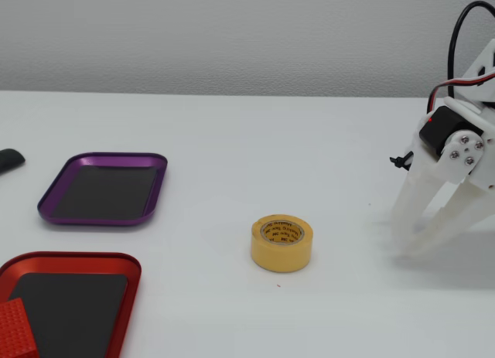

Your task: Grasp a red block and put it in the left red dish.

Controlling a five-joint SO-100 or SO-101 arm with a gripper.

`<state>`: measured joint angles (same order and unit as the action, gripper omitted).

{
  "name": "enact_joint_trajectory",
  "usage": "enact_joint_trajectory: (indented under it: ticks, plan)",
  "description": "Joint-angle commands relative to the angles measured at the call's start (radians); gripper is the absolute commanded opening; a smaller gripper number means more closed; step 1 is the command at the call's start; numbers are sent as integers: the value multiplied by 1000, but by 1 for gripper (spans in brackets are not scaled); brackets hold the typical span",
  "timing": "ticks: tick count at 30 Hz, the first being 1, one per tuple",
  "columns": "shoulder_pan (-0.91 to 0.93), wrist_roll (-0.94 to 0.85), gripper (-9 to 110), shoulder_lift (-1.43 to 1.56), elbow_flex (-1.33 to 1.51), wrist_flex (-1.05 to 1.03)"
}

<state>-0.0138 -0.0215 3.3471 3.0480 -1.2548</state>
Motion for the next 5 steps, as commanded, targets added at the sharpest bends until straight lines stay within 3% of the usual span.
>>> enact_joint_trajectory:
  ticks: [1,5]
  plan:
    - [6,3,0,86,5,8]
    - [6,3,0,86,5,8]
